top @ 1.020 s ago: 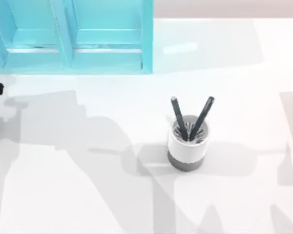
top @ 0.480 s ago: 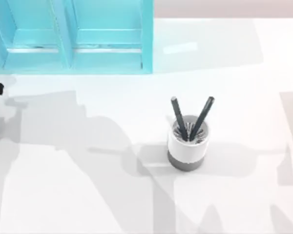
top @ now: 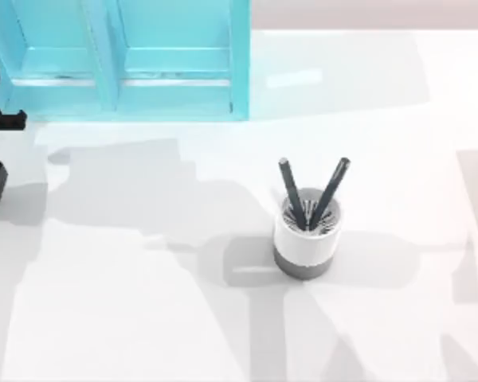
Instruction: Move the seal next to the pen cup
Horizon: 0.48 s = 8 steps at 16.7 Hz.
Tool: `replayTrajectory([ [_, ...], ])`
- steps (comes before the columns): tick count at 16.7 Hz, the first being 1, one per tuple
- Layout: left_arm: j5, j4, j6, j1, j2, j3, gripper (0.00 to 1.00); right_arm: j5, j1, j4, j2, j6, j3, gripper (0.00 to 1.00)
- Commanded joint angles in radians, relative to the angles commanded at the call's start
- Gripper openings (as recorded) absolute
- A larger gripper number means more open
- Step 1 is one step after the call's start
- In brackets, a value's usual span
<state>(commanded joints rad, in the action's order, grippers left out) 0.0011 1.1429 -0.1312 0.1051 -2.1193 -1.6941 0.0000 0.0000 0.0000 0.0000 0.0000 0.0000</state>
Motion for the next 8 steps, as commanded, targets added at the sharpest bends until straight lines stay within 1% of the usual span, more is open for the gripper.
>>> replayTrajectory([
  [5,0.002,0.304,0.179,-0.181,0.019,-0.257,0.00,0.000,0.000,0.000,0.000,0.000,0.000,1.00],
  [8,0.002,0.402,0.256,-0.259,0.041,-0.354,0.00,0.000,0.000,0.000,0.000,0.000,0.000,1.00],
])
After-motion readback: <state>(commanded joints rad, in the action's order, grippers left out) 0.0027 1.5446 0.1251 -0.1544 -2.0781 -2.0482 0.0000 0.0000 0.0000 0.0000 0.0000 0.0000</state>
